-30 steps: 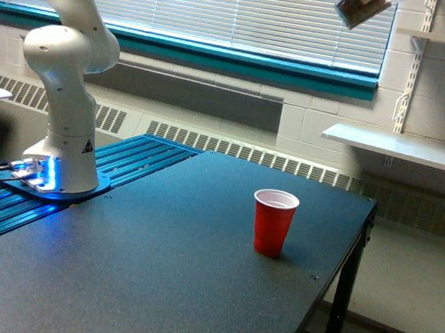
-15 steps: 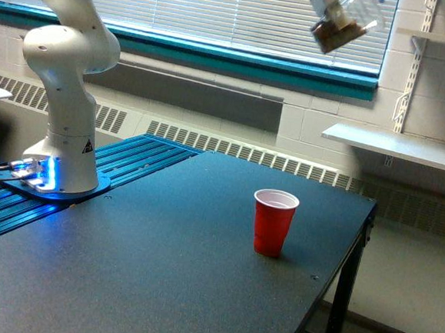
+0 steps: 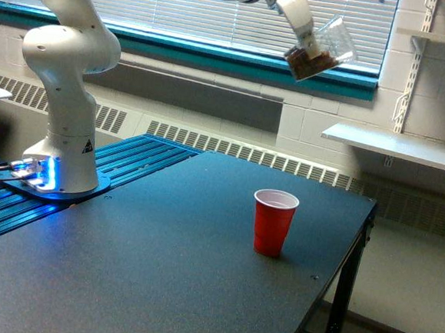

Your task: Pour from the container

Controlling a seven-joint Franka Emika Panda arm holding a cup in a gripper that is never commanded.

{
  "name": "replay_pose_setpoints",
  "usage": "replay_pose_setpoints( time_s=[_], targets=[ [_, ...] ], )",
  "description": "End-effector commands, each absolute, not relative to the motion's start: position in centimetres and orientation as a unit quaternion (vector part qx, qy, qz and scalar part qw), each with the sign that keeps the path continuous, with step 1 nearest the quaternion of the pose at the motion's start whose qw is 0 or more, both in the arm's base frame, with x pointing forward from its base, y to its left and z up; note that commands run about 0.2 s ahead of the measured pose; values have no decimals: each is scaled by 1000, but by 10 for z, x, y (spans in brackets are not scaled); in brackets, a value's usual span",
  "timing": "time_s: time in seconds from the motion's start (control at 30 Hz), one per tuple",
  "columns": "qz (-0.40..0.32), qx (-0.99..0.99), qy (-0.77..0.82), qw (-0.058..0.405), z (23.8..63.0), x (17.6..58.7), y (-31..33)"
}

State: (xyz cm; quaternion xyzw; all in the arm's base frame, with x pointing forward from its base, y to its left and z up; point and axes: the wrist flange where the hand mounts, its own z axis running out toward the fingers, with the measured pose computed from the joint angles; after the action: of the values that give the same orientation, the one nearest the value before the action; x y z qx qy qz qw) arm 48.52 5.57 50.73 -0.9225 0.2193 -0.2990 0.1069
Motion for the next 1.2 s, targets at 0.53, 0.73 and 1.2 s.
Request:
replay_pose_setpoints(
  time_s=[0.53,0.73,1.2],
  targets=[
    [-252,-935,238,74,451,457,13],
    [-241,-939,235,64,438,448,9],
    [-211,-947,238,50,406,437,11]
  ],
)
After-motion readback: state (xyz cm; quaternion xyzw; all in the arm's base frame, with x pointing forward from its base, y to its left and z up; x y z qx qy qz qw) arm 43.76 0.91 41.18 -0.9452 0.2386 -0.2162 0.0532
